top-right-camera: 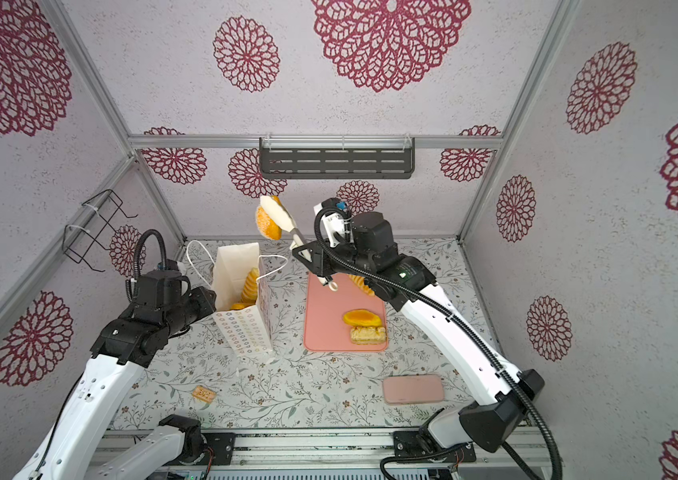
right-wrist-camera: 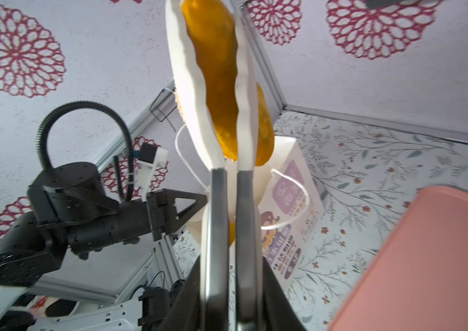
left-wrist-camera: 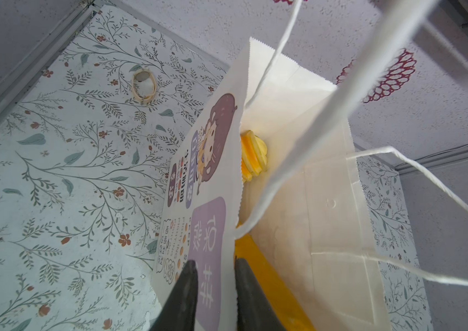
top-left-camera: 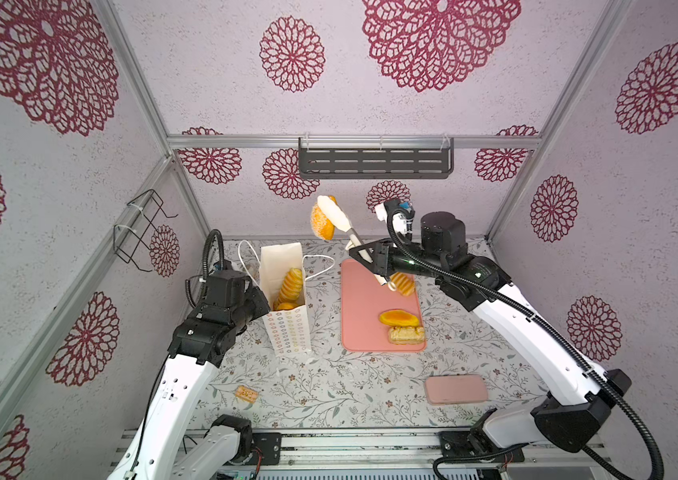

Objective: Place the fake bread into the paper bag
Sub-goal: 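Lift the orange pastry with the right tongs and carry it over the bag, then lower the orange pastry into the bag held by the left gripper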

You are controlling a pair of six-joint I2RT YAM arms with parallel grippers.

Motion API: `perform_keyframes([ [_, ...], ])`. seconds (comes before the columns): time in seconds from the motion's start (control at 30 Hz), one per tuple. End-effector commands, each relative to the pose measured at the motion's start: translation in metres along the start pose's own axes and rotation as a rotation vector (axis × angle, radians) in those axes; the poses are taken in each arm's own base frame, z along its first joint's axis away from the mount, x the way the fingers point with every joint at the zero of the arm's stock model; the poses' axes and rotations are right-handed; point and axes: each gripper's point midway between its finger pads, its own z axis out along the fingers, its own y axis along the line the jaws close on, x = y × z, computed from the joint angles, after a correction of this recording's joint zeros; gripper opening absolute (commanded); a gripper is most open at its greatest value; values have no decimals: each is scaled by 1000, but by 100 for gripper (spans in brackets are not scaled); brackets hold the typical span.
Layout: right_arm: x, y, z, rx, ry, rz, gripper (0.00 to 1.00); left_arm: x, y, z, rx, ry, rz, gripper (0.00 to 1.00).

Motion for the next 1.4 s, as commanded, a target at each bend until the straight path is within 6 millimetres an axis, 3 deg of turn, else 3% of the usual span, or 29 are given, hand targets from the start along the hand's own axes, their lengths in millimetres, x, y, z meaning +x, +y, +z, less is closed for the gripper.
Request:
perform_keyframes([
  [0.0,-16,40,17,-144,-45,-28,17,-5,-4,-5,18,-16,-8,24],
  [0.17,4,28,54,-110,30,1,16,-2,-3,-5,19,-15,-8,21],
  [0.47,37,-9,83,16,134,24,17,-1,-2,-4,20,-16,-5,16],
  [0.63,43,-12,86,35,156,21,27,-1,-3,-2,19,-13,0,16],
  [0.9,36,-4,85,29,149,6,42,1,-2,-1,20,-10,-2,16],
  [1.37,19,-1,79,64,128,-37,49,1,-2,-1,20,-10,-1,16],
])
